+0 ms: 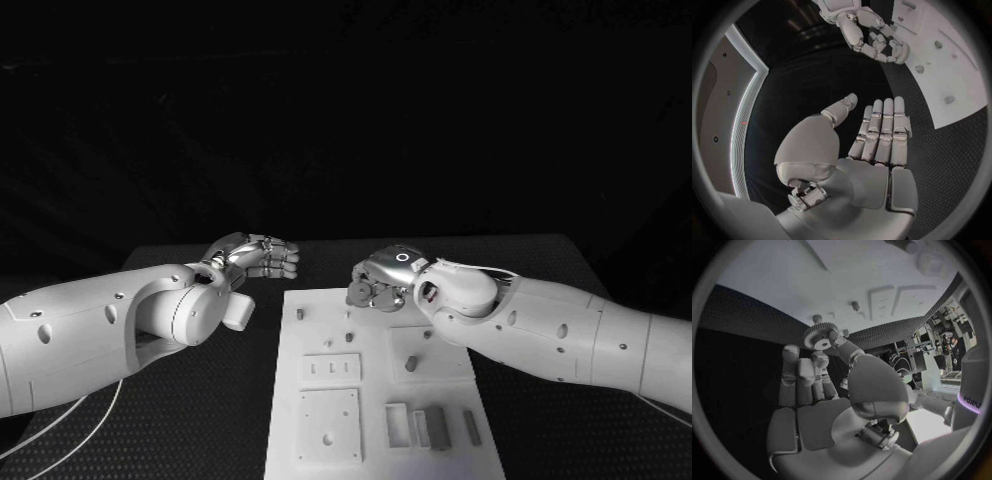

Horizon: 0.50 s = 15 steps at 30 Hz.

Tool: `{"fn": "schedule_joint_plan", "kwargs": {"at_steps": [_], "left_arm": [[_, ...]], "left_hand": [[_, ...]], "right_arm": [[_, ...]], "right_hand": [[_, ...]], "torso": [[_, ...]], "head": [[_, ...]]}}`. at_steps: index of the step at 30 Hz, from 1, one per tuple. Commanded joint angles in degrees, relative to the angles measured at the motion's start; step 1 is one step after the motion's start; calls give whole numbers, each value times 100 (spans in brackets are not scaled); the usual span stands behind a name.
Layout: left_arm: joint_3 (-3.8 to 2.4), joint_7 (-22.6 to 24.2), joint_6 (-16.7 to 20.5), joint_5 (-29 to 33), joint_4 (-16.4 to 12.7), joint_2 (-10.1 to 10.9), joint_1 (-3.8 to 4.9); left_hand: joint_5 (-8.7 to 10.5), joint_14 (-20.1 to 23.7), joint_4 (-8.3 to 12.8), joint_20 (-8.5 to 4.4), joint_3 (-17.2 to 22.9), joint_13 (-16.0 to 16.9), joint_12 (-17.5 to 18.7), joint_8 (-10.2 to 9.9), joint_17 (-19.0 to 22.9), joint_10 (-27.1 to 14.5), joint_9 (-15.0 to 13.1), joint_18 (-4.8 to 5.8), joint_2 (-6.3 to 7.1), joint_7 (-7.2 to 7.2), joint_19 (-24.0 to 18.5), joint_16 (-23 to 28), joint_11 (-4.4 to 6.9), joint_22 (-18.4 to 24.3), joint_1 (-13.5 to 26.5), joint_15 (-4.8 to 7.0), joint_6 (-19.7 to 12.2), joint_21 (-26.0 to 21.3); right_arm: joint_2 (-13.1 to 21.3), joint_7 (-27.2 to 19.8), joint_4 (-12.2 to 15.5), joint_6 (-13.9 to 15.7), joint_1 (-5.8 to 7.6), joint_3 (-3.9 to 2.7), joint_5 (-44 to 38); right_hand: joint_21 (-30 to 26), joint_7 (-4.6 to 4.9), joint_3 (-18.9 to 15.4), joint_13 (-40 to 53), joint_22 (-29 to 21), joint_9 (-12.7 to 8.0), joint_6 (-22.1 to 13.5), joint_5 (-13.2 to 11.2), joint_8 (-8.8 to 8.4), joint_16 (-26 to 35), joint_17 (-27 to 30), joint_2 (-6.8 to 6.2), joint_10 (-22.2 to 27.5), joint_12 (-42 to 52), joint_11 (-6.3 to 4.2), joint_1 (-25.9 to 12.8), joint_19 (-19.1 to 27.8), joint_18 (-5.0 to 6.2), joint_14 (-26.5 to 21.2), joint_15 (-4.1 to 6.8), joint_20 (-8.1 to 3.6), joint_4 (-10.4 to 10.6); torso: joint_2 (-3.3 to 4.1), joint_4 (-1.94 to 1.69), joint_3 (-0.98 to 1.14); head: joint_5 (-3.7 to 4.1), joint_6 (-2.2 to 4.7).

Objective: Assemble the parts on the task board

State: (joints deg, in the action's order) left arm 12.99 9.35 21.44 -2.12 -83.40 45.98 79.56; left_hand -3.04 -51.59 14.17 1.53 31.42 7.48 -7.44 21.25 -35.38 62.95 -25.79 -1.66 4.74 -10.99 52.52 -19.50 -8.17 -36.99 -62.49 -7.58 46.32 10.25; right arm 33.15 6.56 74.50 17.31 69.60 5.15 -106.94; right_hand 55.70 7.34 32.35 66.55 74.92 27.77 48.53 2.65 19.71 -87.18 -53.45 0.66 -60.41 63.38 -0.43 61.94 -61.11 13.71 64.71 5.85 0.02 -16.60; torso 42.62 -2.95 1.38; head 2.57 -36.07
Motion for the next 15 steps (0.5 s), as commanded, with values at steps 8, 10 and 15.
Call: {"fn": "schedule_joint_plan", "kwargs": {"at_steps": [8,10,15], "left_arm": [[-3,67,-11,-18,0,-55,7],[-3,65,-15,-18,2,-60,7],[-3,69,-2,-18,20,-57,8]], "left_hand": [[13,35,-29,15,4,-3,38,-37,-12,-12,7,-98,46,-2,-13,25,-43,-11,20,12,-41,-32],[13,35,-30,15,4,-2,39,-37,-13,-12,7,-98,46,-2,-13,26,-43,-11,20,12,-42,-33],[14,34,-33,16,2,-2,41,-36,-16,-11,7,-98,45,-3,-13,28,-44,-13,23,11,-42,-33]], "right_arm": [[-465,225,-305,140,-197,156,-729],[-519,214,-355,106,-231,168,-729],[-607,179,-466,89,-273,189,-749]], "right_hand": [[31,-198,34,-19,103,147,1002,25,118,-22,4,-29,-12,-23,-41,37,-1,129,24,59,-43,-1],[32,-198,34,-20,103,148,1003,25,118,-22,2,-30,-14,-24,-41,39,-2,129,28,60,-43,-1],[33,-198,32,-24,102,151,1002,25,117,-21,9,-36,-19,-27,-41,41,-6,129,29,61,-45,0]], "torso": [[14,-26,0],[12,-25,2],[8,-14,5]], "head": [[5,9],[0,1],[-21,-7]]}}
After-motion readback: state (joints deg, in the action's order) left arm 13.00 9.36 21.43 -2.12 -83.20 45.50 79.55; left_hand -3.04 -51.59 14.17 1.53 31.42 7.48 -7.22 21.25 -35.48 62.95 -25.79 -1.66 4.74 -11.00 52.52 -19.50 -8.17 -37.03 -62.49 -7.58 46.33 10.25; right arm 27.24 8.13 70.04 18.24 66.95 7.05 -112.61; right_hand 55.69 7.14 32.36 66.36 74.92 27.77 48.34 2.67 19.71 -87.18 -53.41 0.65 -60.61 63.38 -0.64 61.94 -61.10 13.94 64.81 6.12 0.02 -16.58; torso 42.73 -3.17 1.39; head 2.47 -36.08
